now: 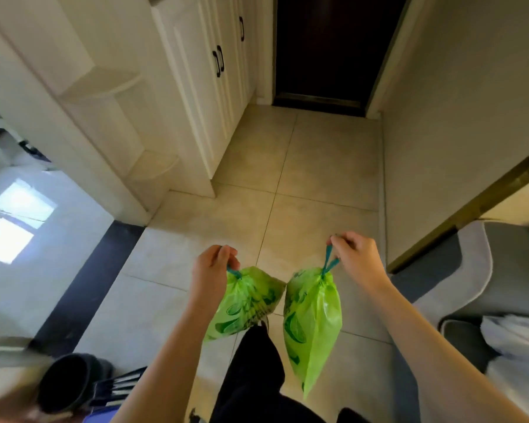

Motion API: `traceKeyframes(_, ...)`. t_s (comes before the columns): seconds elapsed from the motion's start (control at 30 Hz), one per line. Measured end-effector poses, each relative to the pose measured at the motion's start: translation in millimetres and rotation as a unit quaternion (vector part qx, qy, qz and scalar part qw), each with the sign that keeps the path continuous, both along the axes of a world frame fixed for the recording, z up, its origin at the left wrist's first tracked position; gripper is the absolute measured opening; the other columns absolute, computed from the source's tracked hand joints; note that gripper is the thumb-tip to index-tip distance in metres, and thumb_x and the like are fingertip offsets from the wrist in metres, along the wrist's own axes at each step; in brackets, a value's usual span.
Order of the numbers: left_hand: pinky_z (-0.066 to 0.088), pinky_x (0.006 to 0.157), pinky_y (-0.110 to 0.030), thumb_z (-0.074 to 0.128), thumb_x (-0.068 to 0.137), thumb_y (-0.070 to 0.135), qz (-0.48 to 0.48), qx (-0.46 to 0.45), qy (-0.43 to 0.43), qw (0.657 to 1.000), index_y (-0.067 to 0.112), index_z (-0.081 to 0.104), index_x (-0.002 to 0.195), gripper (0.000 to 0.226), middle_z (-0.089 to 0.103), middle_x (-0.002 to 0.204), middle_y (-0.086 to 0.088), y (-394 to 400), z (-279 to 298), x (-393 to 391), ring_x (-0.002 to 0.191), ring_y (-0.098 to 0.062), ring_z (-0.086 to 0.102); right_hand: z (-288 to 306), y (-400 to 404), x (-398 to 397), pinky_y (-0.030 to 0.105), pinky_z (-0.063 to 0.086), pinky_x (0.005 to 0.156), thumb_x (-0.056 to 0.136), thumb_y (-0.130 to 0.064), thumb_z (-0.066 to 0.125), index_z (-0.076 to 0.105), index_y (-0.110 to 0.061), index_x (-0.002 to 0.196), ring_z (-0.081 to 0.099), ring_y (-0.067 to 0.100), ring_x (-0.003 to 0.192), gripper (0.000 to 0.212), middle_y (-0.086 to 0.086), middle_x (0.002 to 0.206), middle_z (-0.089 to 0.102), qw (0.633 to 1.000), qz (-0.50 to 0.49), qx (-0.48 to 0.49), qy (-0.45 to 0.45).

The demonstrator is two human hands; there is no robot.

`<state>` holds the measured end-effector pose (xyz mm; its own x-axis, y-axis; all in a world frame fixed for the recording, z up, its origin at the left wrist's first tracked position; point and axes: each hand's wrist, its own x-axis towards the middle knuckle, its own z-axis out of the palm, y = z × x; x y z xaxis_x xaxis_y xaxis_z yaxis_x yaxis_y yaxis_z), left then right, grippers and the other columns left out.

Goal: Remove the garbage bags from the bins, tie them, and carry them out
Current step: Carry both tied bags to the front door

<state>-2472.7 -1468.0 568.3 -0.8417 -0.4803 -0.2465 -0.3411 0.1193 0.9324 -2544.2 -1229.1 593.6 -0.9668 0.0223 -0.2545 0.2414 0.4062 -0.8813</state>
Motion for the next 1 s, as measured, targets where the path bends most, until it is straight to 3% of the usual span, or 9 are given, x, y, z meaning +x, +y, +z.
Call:
traceKeyframes(0.1, 0.054, 0.080, -0.044, 0.046, 0.095, 0.010, -0.031, 0.013, 0.000, 0.999, 0.004, 0.066, 0.078, 0.027, 0.063, 0.064, -0.005, -9, -3, -68, 0.065, -0.016, 0.061, -5, -7, -64, 0.032, 0.040, 0.062, 0.093, -0.013, 0.052, 0.069, -0.005, 0.077, 0.049, 0.015, 0.059, 0.024, -0.007, 0.058, 0.057, 0.999, -0.016, -0.028, -0.002)
traceKeyframes(0.2, 0.054, 0.074, -0.036, 0.046, 0.096, 0.010, -0.062, 0.040, -0.010, 0.997, 0.007, 0.068, 0.086, 0.024, 0.066, 0.071, -0.009, -17, 3, -137, 0.068, -0.019, 0.060, -4, -14, -132, 0.022, 0.036, 0.056, 0.093, -0.008, 0.051, 0.064, 0.012, 0.083, 0.046, 0.003, 0.051, 0.026, -0.015, 0.052, 0.059, 0.996, -0.042, -0.075, -0.003)
traceKeyframes(0.3, 0.052, 0.067, -0.031, 0.047, 0.097, 0.011, -0.088, 0.065, -0.009, 0.994, 0.008, 0.068, 0.091, 0.022, 0.070, 0.085, -0.013, -18, 11, -205, 0.067, -0.017, 0.061, 9, -18, -199, 0.016, 0.035, 0.049, 0.093, -0.006, 0.051, 0.067, 0.004, 0.079, 0.045, 0.004, 0.050, 0.023, -0.005, 0.060, 0.057, 0.989, -0.085, -0.122, 0.001)
traceKeyframes(0.43, 0.051, 0.068, -0.032, 0.047, 0.098, 0.012, -0.123, 0.091, -0.017, 0.988, 0.008, 0.068, 0.092, 0.022, 0.071, 0.087, -0.013, -17, 14, -291, 0.066, -0.016, 0.062, 18, -18, -275, 0.022, 0.034, 0.051, 0.095, -0.004, 0.048, 0.068, 0.005, 0.090, 0.045, 0.012, 0.054, 0.022, 0.008, 0.066, 0.054, 0.983, -0.116, -0.141, -0.002)
traceKeyframes(0.57, 0.053, 0.067, -0.033, 0.048, 0.097, 0.010, -0.116, 0.084, -0.012, 0.990, 0.010, 0.069, 0.086, 0.024, 0.073, 0.077, -0.008, -14, 4, -380, 0.063, -0.016, 0.060, 8, -9, -352, 0.023, 0.032, 0.050, 0.093, -0.003, 0.048, 0.066, 0.007, 0.088, 0.041, 0.008, 0.046, 0.021, 0.002, 0.059, 0.049, 0.986, -0.131, -0.099, -0.002)
traceKeyframes(0.7, 0.048, 0.061, -0.029, 0.049, 0.096, 0.008, -0.071, 0.079, -0.011, 0.994, 0.014, 0.069, 0.077, 0.028, 0.072, 0.063, 0.001, -9, -7, -473, 0.058, -0.016, 0.056, -5, 1, -445, 0.028, 0.030, 0.051, 0.092, -0.004, 0.049, 0.067, -0.003, 0.079, 0.036, 0.011, 0.044, 0.021, 0.005, 0.053, 0.042, 0.992, -0.106, -0.066, -0.007)
traceKeyframes(0.87, 0.045, 0.065, -0.033, 0.051, 0.095, 0.013, -0.034, 0.055, -0.015, 0.998, 0.016, 0.072, 0.077, 0.028, 0.072, 0.067, -0.002, -1, -1, -585, 0.056, -0.013, 0.054, -15, 6, -561, 0.023, 0.032, 0.045, 0.091, -0.004, 0.051, 0.061, 0.016, 0.081, 0.037, 0.008, 0.036, 0.024, 0.004, 0.049, 0.045, 0.995, -0.074, -0.057, -0.030)
traceKeyframes(1.0, 0.047, 0.067, -0.032, 0.050, 0.095, 0.013, -0.006, 0.049, -0.013, 0.999, 0.014, 0.073, 0.081, 0.027, 0.072, 0.071, -0.005, -2, 4, -669, 0.056, -0.010, 0.054, -16, 7, -650, 0.020, 0.035, 0.044, 0.091, -0.003, 0.052, 0.066, -0.001, 0.074, 0.041, 0.003, 0.035, 0.022, -0.006, 0.045, 0.050, 0.996, -0.066, -0.055, -0.029)
